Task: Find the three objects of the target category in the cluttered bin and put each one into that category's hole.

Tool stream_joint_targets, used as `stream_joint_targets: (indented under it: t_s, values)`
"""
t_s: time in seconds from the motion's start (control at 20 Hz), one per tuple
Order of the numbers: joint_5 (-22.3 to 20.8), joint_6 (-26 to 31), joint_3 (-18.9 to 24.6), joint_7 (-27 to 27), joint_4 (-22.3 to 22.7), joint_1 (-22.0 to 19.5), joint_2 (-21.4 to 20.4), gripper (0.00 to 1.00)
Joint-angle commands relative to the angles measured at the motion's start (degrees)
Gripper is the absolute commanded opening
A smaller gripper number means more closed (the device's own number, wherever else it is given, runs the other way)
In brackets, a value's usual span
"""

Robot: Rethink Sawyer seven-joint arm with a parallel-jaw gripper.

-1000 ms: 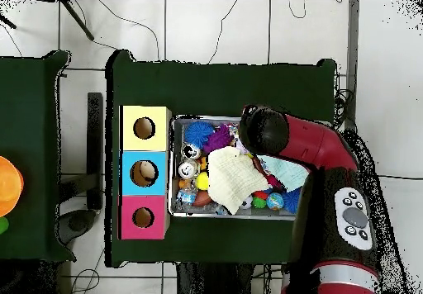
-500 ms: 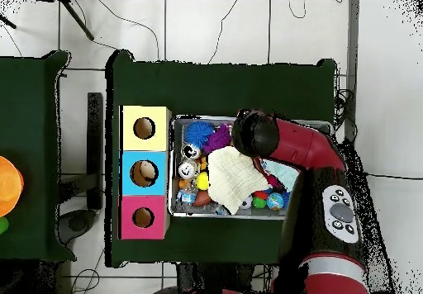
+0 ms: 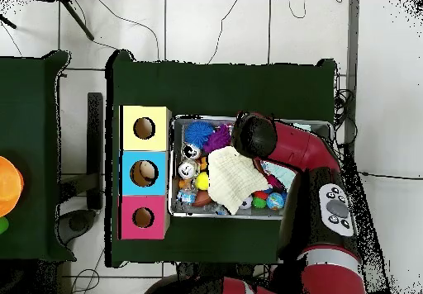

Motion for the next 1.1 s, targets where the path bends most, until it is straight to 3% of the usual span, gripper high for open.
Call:
stream_joint_targets:
  t_s: [0.05, 1.1]
  values:
    - [2.9, -3.0, 1.9, 14.3, 6.0, 0.1, 3.2, 1.00]
    - [6.7, -4.8, -2.0, 16.9, 6.9, 5.0, 3.4, 1.00]
